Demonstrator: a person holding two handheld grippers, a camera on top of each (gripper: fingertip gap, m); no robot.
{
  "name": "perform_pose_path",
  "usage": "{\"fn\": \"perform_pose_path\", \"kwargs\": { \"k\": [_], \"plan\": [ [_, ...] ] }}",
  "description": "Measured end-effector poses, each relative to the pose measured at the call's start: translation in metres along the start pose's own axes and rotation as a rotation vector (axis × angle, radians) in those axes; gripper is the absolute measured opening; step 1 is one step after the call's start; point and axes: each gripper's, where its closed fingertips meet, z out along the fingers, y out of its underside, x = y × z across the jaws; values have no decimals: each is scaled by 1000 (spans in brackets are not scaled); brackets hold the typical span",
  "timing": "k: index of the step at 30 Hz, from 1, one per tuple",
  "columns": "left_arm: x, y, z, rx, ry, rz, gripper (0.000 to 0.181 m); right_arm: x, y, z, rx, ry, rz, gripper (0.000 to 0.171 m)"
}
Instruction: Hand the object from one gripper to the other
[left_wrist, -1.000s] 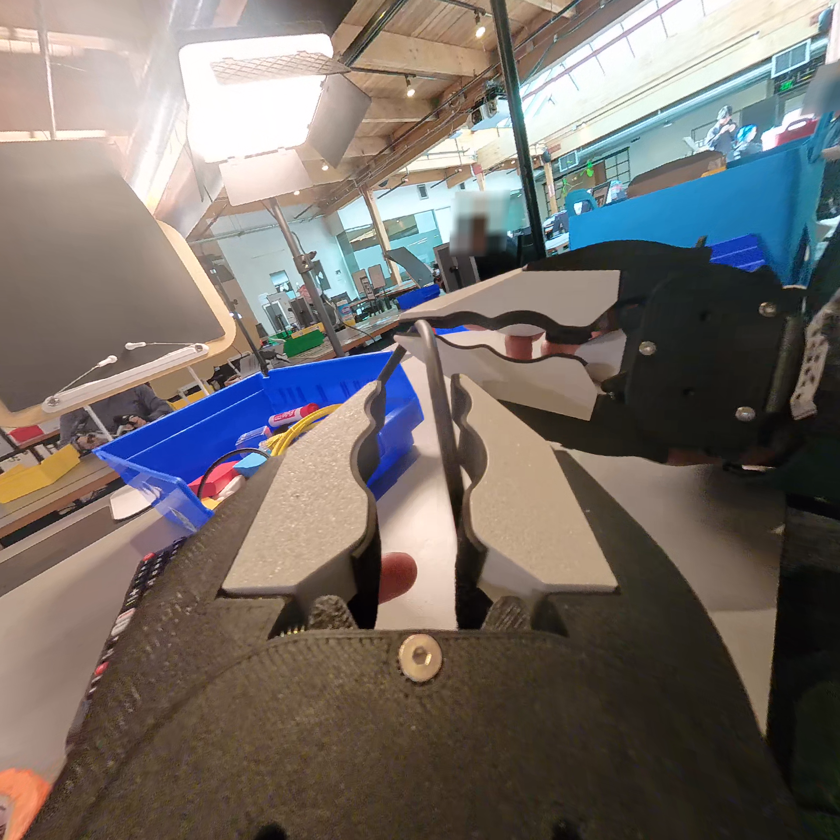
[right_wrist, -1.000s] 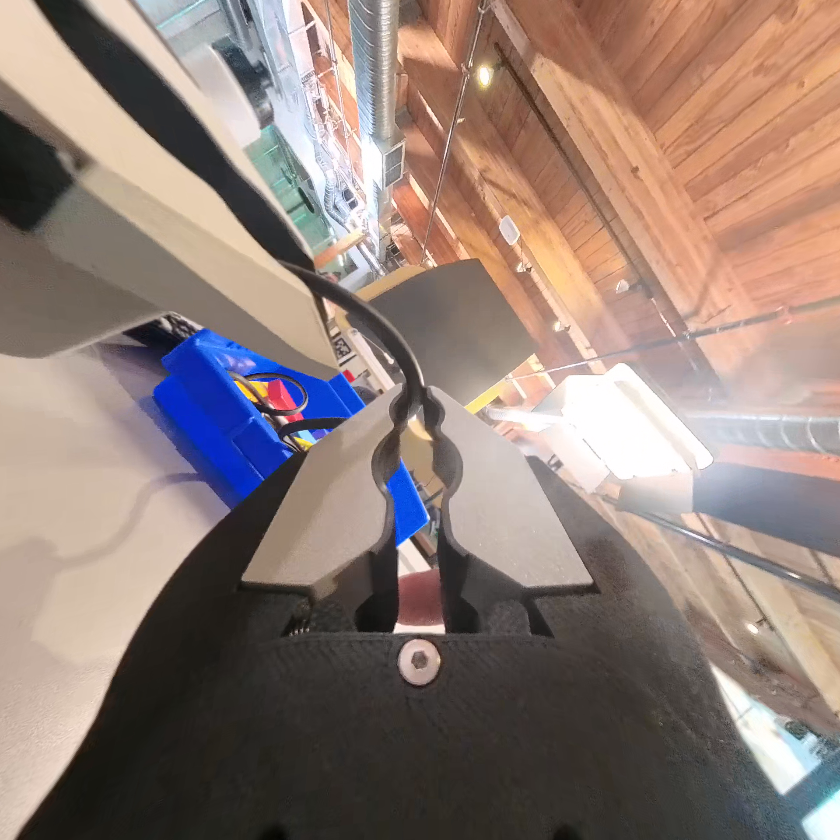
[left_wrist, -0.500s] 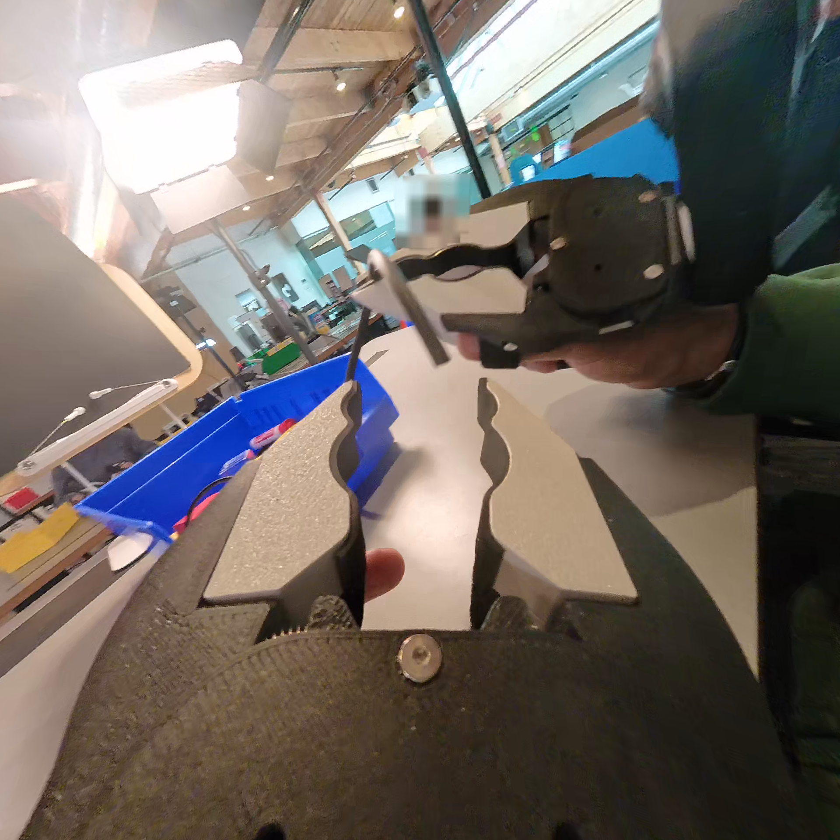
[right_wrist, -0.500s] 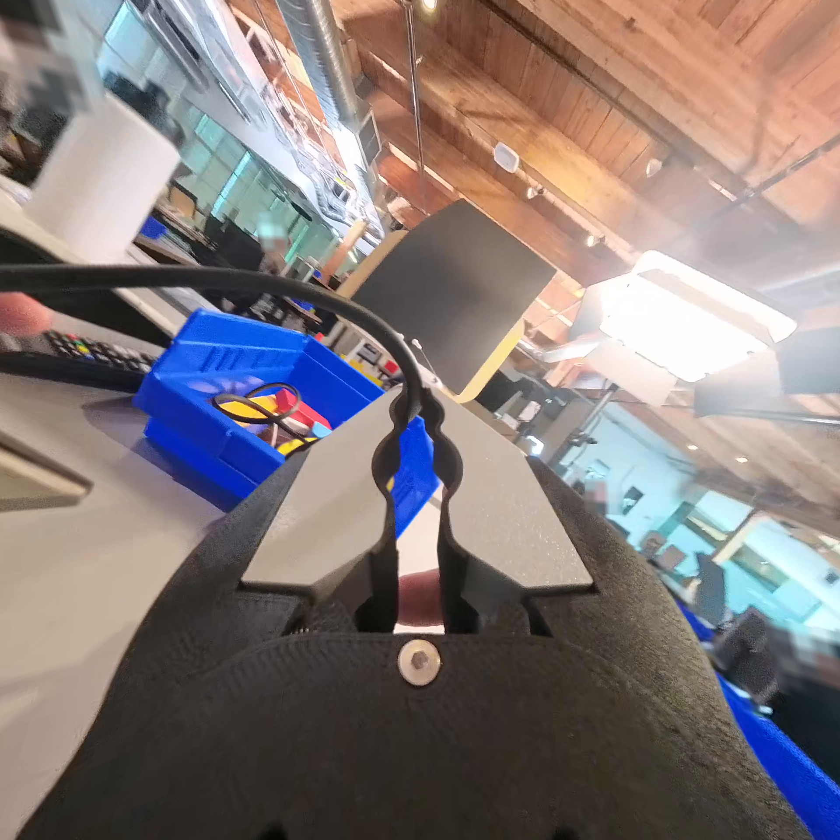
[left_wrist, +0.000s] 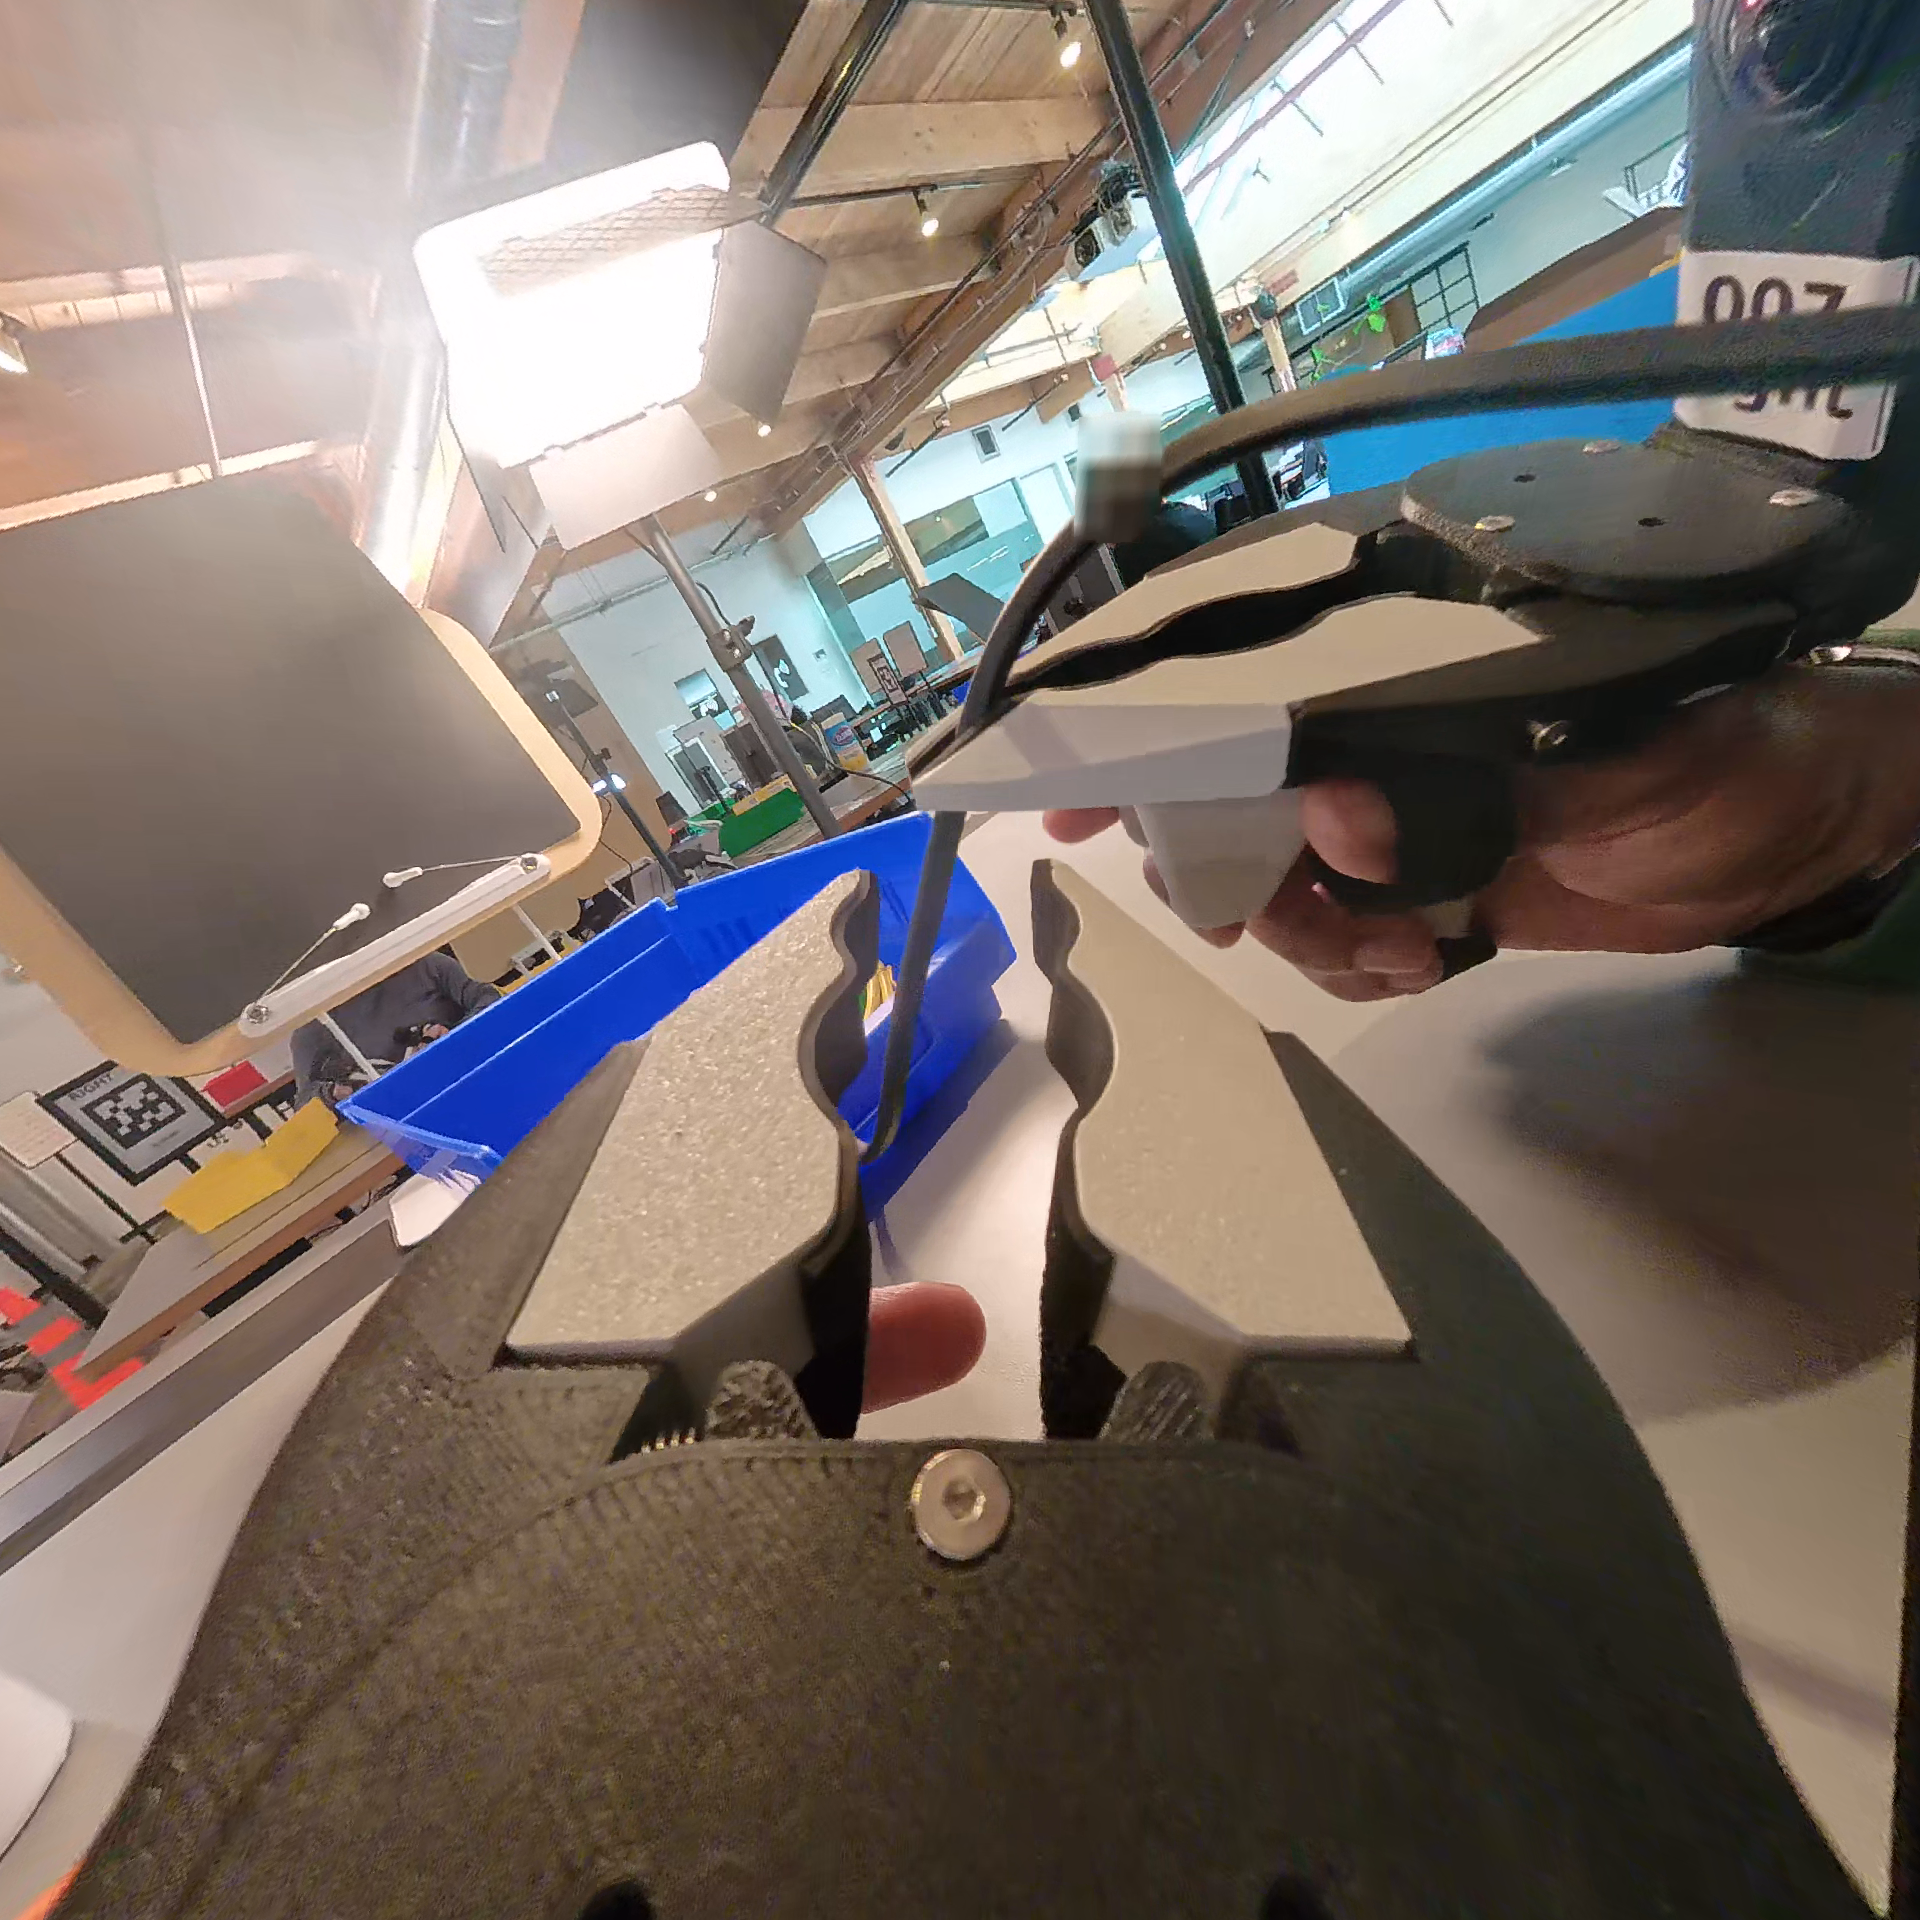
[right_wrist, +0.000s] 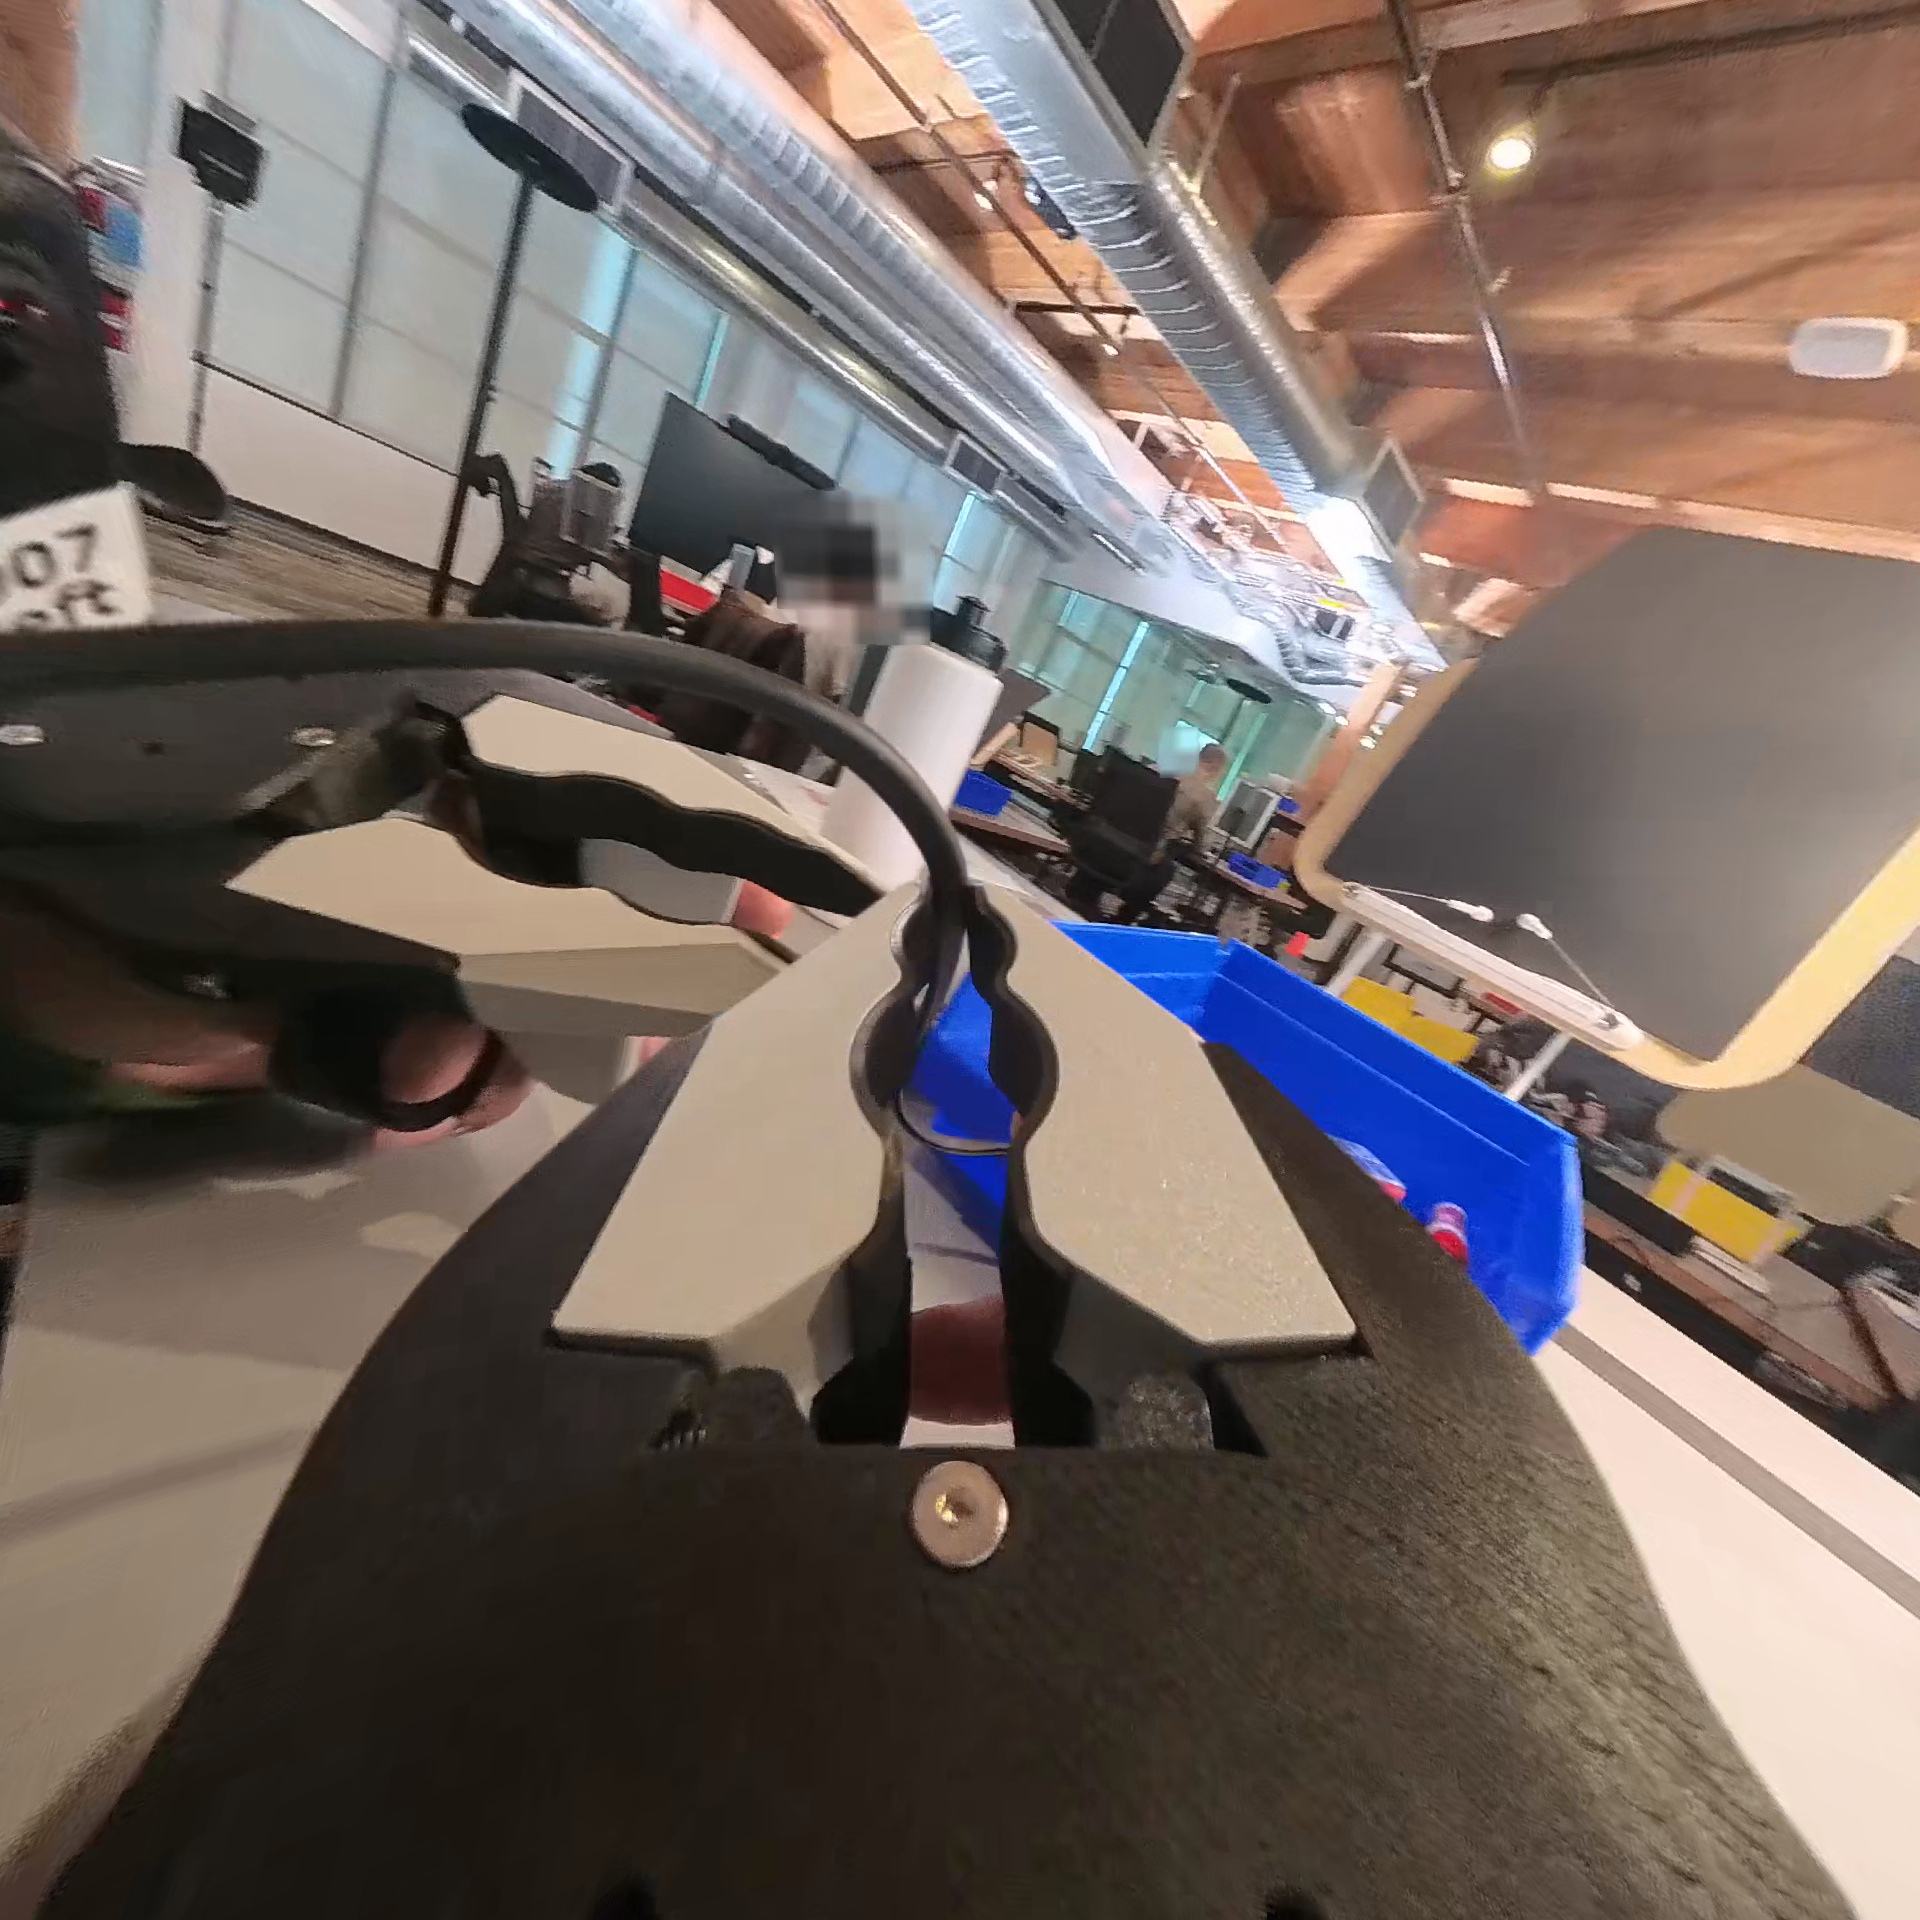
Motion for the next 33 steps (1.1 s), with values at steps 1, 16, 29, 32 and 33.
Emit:
{"fn": "perform_pose_path", "kwargs": {
  "k": [1,16,29,32,33],
  "plan": [
    [1,0,0,2,2,1,29,-4,-2,0,9,-21,3,5],
    [1,-1,0,2,-12,51,10,-16,-3,0,16,-83,5,5],
    [-3,3,0,-30,-44,67,6,-15,2,2,-5,-53,-39,7],
    [-9,7,-1,-48,-63,31,6,-15,3,2,-10,-44,-52,12],
    [-13,8,-1,-53,-72,14,6,-14,3,2,-8,-40,-52,12]
  ]
}}
